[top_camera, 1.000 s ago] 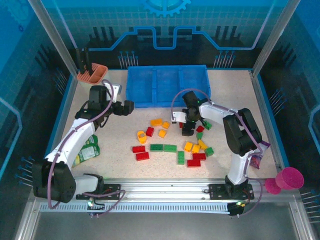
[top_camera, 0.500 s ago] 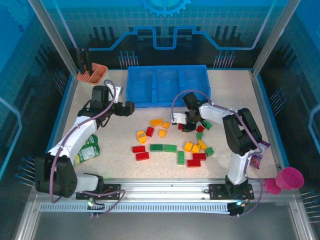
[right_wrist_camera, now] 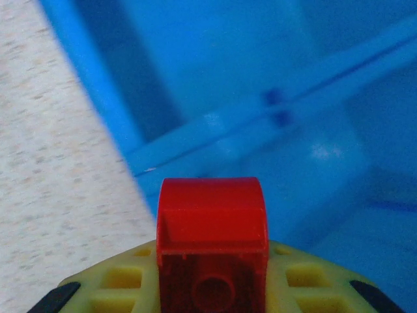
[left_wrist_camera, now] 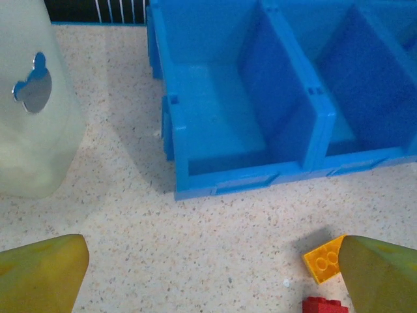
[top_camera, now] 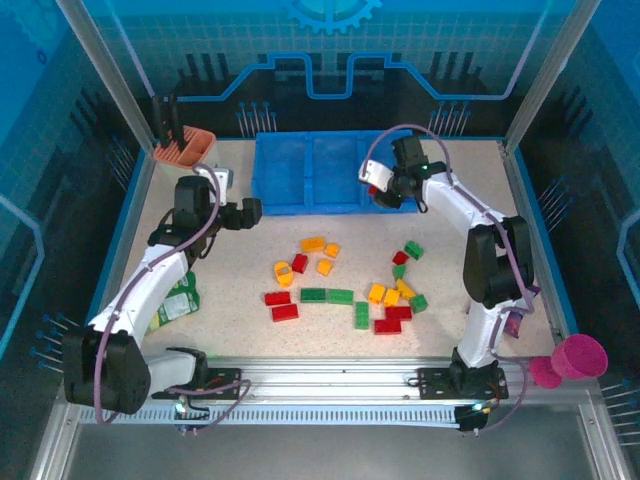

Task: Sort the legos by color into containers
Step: Place the lego in the container.

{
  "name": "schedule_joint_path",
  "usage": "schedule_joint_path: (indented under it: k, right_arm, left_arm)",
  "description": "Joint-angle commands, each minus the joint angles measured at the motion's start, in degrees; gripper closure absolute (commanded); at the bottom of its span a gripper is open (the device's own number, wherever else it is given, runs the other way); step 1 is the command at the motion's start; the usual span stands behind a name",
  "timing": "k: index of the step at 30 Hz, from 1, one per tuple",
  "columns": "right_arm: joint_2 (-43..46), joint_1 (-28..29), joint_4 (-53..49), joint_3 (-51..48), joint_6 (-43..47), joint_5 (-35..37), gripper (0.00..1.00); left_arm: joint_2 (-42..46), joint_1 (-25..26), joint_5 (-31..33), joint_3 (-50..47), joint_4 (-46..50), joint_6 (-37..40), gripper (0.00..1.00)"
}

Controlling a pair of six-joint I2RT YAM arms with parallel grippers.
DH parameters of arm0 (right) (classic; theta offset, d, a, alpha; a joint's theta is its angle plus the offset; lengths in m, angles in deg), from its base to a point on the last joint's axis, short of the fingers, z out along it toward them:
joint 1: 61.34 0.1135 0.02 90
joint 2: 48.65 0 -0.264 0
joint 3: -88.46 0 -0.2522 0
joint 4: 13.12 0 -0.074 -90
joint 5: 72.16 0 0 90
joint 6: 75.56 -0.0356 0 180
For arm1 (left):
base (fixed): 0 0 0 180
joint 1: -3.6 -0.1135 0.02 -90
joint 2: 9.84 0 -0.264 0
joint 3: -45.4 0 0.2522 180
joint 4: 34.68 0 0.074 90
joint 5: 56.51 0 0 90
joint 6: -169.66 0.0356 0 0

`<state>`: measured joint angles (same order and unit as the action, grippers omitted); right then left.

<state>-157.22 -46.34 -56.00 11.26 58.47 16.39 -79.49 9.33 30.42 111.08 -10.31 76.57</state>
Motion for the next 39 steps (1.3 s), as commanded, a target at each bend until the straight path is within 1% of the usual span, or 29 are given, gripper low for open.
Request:
schedule_joint_path:
  k: [1, 6, 10, 13, 16, 20, 22, 24, 26, 28, 30, 33, 36, 38, 39]
  right_arm:
    - [-2.8, -1.4, 0.6, 5.2, -3.9, 3.5, 0.79]
    - [-10.6, -3.0, 1.5, 13.6, -4.3, 9.5, 0.79]
    - [-17.4, -3.7, 0.8, 21.5, -4.5, 12.3, 0.76]
    - [-22.8, -4.0, -1.2, 27.6, -2.5, 11.8, 0.71]
    - [-28.3, -4.6, -3.6, 34.1, -2.5, 11.7, 0.71]
    - [-31.7, -5.0, -5.1, 38.0, -3.3, 11.6, 0.70]
    - [-31.8, -4.9, -5.0, 37.6, -3.2, 11.6, 0.67]
    - [-31.2, -4.6, -4.7, 36.8, -2.9, 11.5, 0.57]
    - [-29.9, -4.3, -4.5, 35.7, -2.9, 10.9, 0.44]
    - [-28.9, -4.1, -5.1, 35.6, -3.4, 10.9, 0.38]
    - [-28.0, -3.8, -6.4, 36.1, -3.9, 11.3, 0.36]
    - [-25.1, -3.8, -6.2, 35.0, -7.5, 11.8, 0.35]
    - [-17.7, -3.8, -5.4, 29.9, -13.0, 9.7, 0.34]
    - [-11.8, -3.3, -5.5, 24.7, -16.2, 7.0, 0.34]
    - [-9.2, -2.8, -5.4, 22.3, -17.8, 6.9, 0.34]
  left_arm:
    - [0.2, -0.5, -3.2, 1.0, -0.8, -1.0, 0.01]
    - [-0.1, -0.4, -4.1, 2.1, 0.7, -0.7, 0.01]
    - [-0.4, -0.4, -4.7, 3.0, 1.9, -0.6, 0.01]
    - [-0.9, -0.4, -4.1, 4.7, 4.5, 0.1, 0.01]
    - [-1.6, -0.4, -2.2, 8.0, 9.0, 1.2, 0.01]
    - [0.0, -0.4, -2.7, 8.0, 9.4, 1.5, 0.01]
    - [0.5, -0.4, -2.3, 7.8, 9.6, 1.8, 0.01]
    - [0.7, -0.4, -2.2, 7.8, 9.6, 1.9, 0.01]
    - [0.6, -0.4, -2.6, 8.0, 9.6, 1.8, 0.01]
    - [0.3, -0.4, -3.1, 8.1, 9.4, 1.6, 0.01]
    - [0.0, -0.4, -3.3, 8.3, 9.5, 1.5, 0.01]
    - [0.1, -0.4, -2.2, 8.3, 9.4, 0.5, 0.00]
    - [1.0, -0.4, -2.2, 8.3, 9.4, 0.4, 0.01]
    - [1.9, -0.4, -2.2, 7.3, 8.5, 0.2, 0.01]
    - [2.3, -0.4, -2.2, 6.7, 8.1, 0.1, 0.01]
